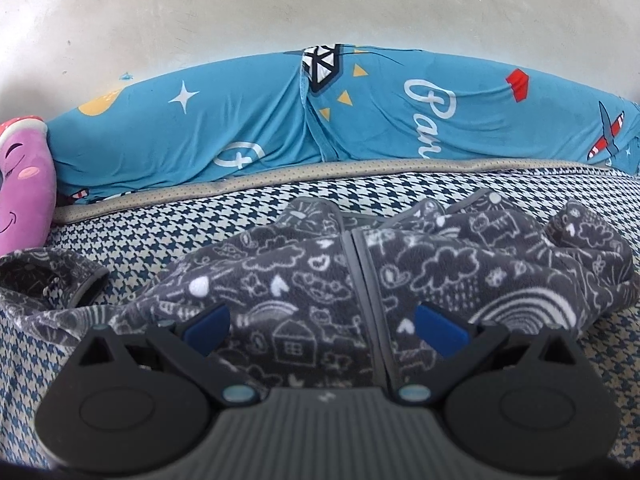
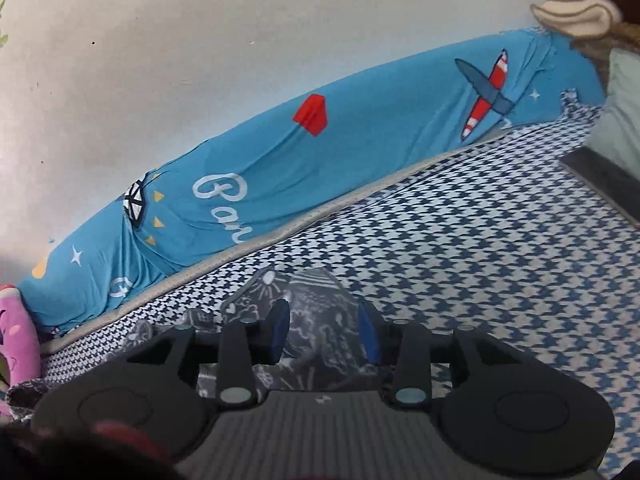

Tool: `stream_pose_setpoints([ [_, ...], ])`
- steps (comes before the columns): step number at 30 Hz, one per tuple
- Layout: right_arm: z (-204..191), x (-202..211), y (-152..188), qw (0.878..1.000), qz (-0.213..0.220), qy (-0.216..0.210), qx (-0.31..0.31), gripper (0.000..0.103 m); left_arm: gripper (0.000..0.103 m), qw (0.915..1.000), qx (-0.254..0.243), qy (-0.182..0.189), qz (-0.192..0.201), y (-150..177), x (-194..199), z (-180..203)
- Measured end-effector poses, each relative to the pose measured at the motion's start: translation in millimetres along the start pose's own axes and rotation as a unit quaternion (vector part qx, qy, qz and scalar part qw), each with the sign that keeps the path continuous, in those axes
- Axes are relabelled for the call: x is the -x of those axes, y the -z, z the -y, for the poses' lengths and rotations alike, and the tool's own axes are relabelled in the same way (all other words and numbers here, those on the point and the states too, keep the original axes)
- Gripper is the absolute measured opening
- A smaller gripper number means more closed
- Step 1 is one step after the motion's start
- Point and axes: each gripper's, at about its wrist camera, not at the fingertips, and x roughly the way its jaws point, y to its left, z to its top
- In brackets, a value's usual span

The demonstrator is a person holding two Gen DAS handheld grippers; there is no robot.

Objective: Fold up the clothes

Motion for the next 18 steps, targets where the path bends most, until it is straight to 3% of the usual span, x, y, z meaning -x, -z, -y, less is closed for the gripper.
stream_pose_setpoints([
  [6,-3.6,-32.1,1.9,1.000,-0.016,-0.005,-0.005,0.052,0.103,0.9999,-0.006,0.006,-0.007,3.0,-3.3,7.4],
  [15,-11.7,-77.3,9.1,0.999,-0.041,0.006,0.014,0.057,0.103,0.9997,-0.010,0.015,-0.018,4.0,-5.7,9.1],
  [17,-11.6,-86.5,14.6,0.998,-0.057,0.016,0.014,0.048,0.103,0.9996,-0.010,0.014,-0.020,3.5,-6.2,8.0],
  [18,-11.2,-90.1,17.3,0.997,-0.065,0.026,0.016,0.034,0.103,0.9996,-0.009,0.015,-0.021,3.1,-6.2,7.4],
])
